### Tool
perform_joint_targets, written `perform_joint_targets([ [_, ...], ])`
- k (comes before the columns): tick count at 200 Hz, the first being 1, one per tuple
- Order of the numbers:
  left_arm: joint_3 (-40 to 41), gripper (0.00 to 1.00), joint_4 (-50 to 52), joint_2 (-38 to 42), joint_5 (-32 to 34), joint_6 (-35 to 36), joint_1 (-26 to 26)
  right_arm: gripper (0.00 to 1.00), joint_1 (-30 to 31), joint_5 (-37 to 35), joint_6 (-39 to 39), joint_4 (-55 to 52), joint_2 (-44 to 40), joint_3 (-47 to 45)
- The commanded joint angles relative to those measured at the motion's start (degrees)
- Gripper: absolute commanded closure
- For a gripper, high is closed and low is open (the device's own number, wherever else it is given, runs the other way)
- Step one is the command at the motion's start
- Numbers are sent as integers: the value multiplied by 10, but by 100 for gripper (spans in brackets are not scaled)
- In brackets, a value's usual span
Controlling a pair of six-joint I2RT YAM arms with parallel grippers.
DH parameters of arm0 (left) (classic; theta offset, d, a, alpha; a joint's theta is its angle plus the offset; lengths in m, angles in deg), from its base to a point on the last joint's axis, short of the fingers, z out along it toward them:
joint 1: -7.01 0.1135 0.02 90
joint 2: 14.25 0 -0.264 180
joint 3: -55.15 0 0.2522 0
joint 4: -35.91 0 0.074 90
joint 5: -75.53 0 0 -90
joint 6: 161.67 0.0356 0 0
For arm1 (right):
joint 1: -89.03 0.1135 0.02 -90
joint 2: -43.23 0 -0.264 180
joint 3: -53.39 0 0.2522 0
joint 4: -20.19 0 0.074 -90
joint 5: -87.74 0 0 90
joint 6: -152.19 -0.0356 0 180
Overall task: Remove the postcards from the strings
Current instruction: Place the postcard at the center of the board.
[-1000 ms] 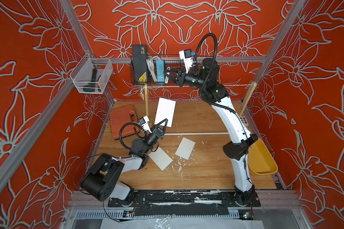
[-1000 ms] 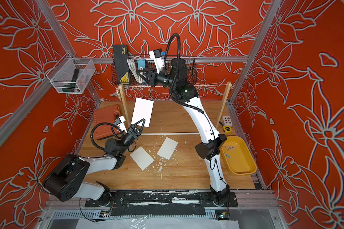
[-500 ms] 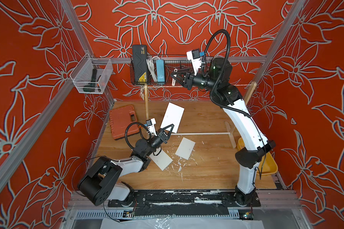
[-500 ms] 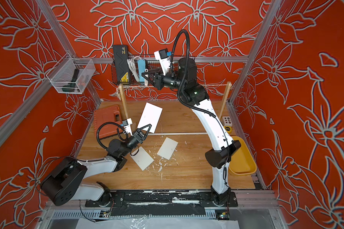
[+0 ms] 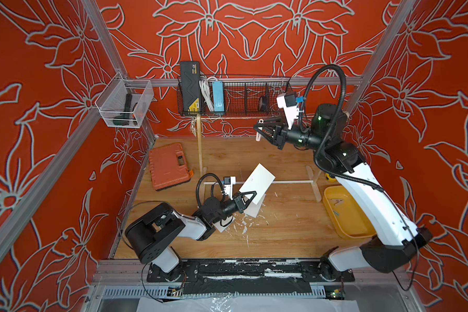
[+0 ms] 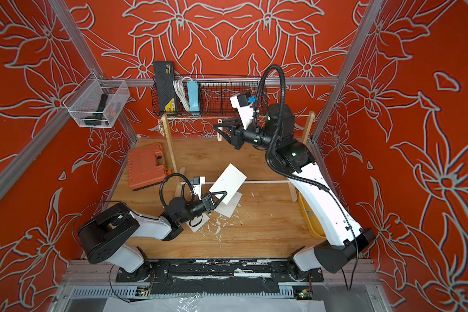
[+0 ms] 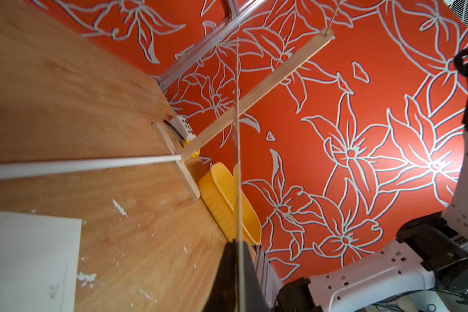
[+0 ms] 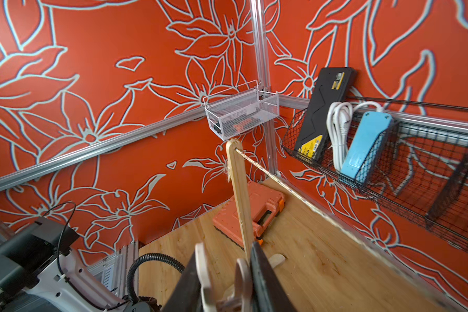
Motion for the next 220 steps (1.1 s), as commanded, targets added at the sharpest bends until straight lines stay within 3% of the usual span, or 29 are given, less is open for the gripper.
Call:
perform_joint_targets([
  [1,-24,100,-53,-48,-8,-27,-19,72,-11,-38,15,23,-42,-59],
  [46,-80,100,-55,-147,-16,-63,-67,72,-29,-67,17,14,-126,-159],
  [139,-187,100,170,-214,-31,-53,-96,72,-48,-77,7,6,-171,-216],
  [179,-195,70,217,-210,-28,-41,-97,71,-50,-76,6,7,-171,-217],
  [220,-181,50,263,-165,-1,-19,-96,71,-55,-85,11,-11,-176,-216],
])
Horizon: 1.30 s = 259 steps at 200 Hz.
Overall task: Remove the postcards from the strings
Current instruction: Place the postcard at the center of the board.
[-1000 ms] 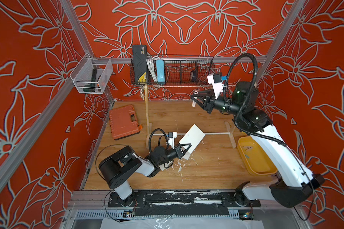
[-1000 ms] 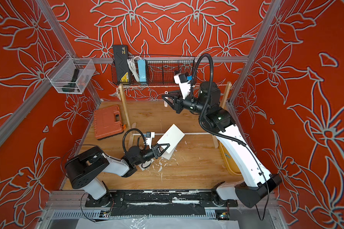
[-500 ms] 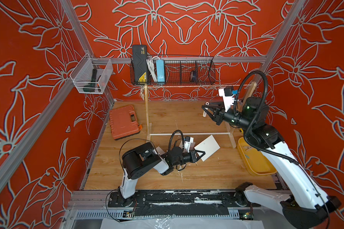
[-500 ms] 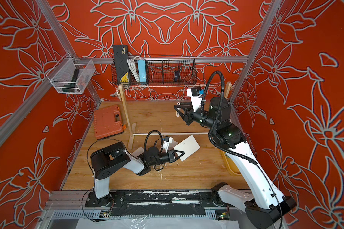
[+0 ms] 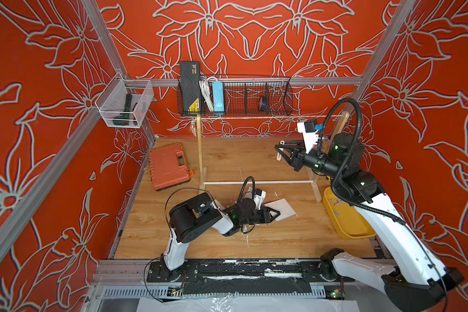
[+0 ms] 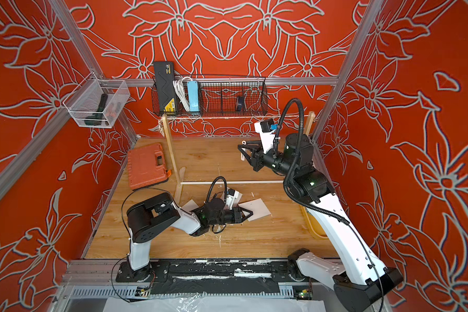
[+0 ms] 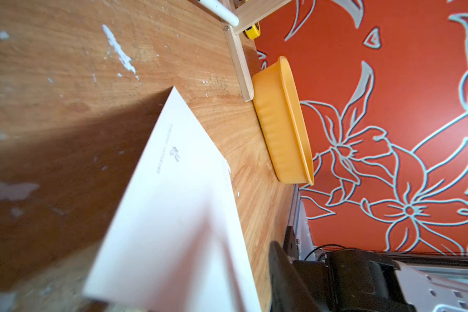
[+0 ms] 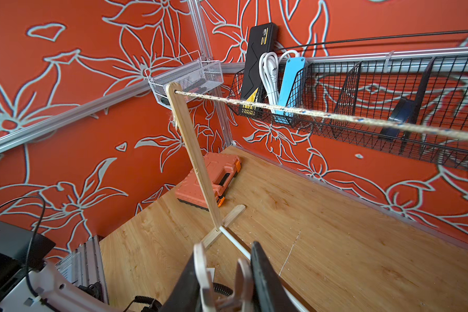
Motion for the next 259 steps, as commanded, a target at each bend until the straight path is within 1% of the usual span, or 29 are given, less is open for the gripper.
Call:
perform_joint_targets([
  [1,8,49,43,40,20,23,-1,71,-6,-11,6,-8,-14,-2],
  [22,10,44,90,74,34,49,-1,71,-16,-14,9,-19,-23,-4],
  [54,22,41,140,118,45,68,4,71,-27,-14,7,-30,-34,-14],
  [73,27,36,174,143,50,90,5,71,-36,-19,8,-40,-45,-24],
  [98,27,35,218,163,53,111,5,71,-53,-16,5,-47,-59,-37],
  [118,31,32,245,182,58,129,7,71,-66,-18,0,-52,-69,-48],
  [144,23,27,279,188,38,161,6,71,-78,-16,1,-58,-77,-59],
  [163,-7,27,330,172,8,190,6,71,-83,-17,-1,-60,-80,-66],
  [172,-17,27,348,170,7,198,7,71,-85,-15,-3,-58,-81,-69],
  [213,-3,28,373,219,49,219,7,71,-93,-33,1,-73,-98,-81],
  [259,38,28,418,326,122,251,11,70,-111,-91,4,-111,-128,-113],
])
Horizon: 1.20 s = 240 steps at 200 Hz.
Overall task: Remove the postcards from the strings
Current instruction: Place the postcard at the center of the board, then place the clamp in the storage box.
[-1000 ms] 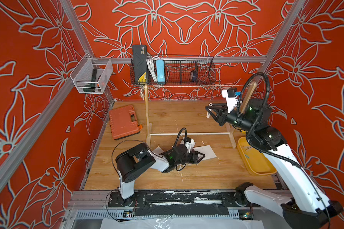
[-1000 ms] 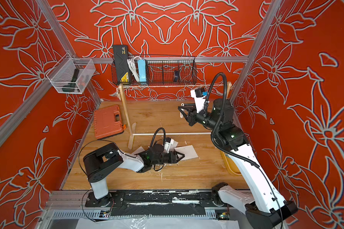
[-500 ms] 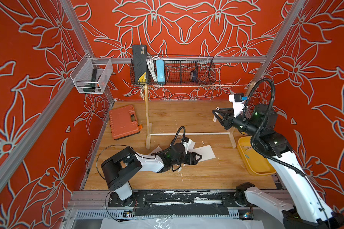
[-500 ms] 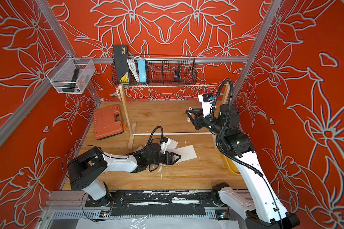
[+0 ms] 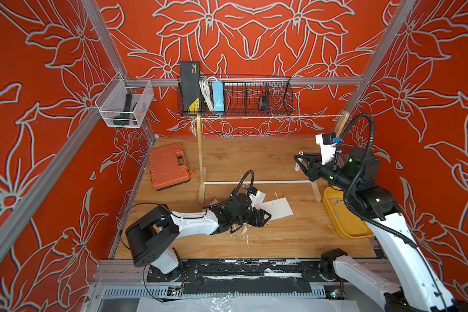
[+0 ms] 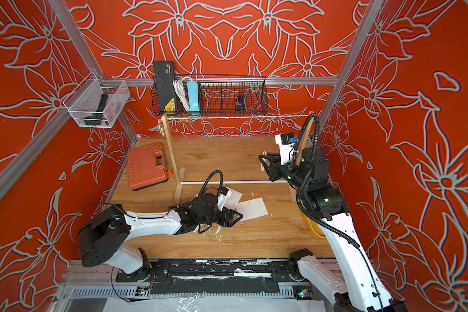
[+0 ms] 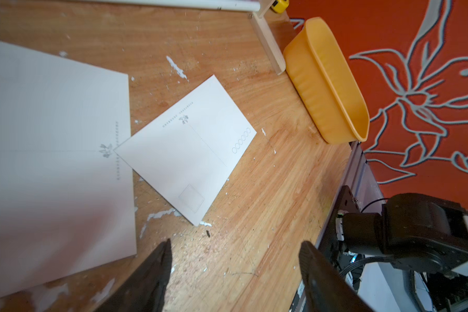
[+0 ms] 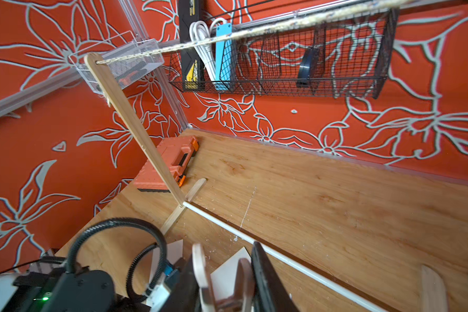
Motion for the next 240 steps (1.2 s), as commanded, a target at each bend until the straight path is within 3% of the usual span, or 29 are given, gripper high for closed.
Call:
perform_joint_targets([
  [1,18,28,34,57,50,33,6,70,-12,-46,5,-25,-20,-21],
  [73,46,24,113,220,133,96,16,69,-61,-184,-30,-65,-70,-126],
  [106,47,23,134,274,148,112,38,68,-115,-238,-66,-69,-67,-163],
  [160,19,22,186,322,128,132,78,68,-188,-273,-126,-43,-41,-212],
  [240,10,20,185,345,108,133,82,68,-313,-338,-159,9,38,-250],
])
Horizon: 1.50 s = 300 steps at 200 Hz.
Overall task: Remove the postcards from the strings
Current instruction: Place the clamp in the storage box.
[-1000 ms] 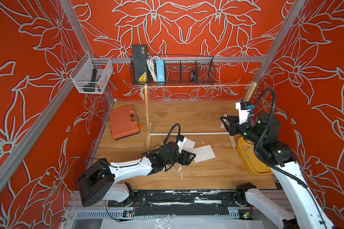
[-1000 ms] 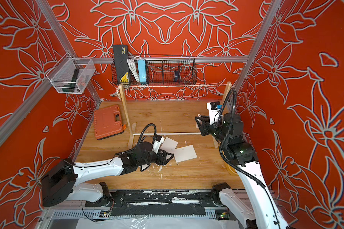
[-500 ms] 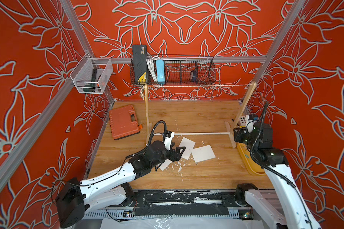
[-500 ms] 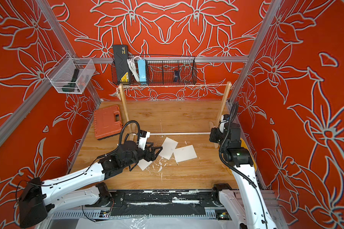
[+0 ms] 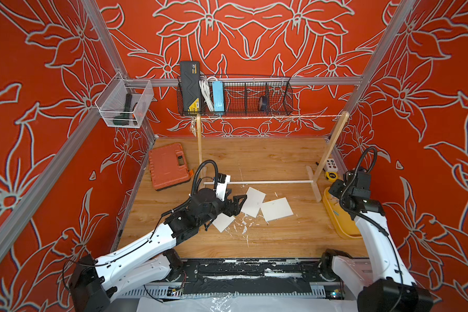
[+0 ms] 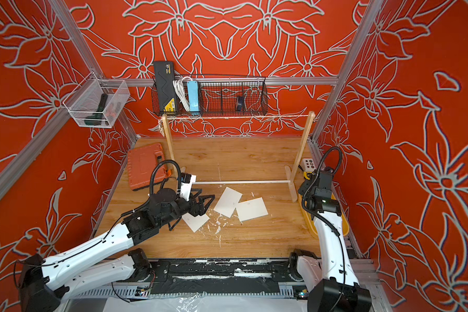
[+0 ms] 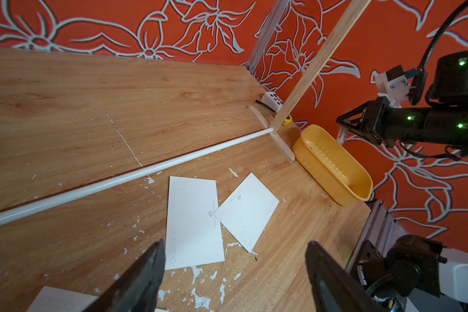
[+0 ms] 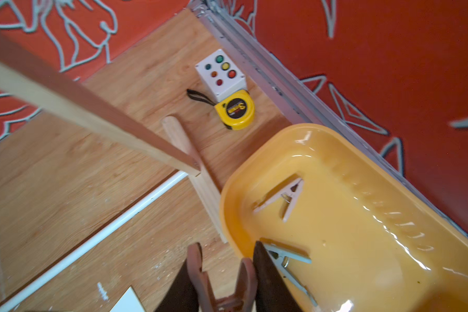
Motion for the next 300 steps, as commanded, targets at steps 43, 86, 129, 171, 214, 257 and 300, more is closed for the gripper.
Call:
perform_joint_targets([
  [43,-9,20,-1,9,-24,5,5,68,-76,-70,-41,42,48,-23],
  [86,-12,21,-12,12,-43,6,6,68,-113,-62,-72,76,92,-44],
  [129,-14,21,-16,5,-49,-5,6,67,-129,-67,-90,93,129,-58],
  [171,-8,21,-19,5,-44,-13,6,57,-130,-75,-102,82,139,-71],
  [214,-8,20,-9,4,-40,-14,6,29,-130,-66,-94,49,112,-51],
  [257,-7,19,4,4,-9,-20,10,22,-105,-13,-69,17,54,-16],
  [300,9,15,20,2,29,-42,35,5,11,-24,-38,-20,25,15],
])
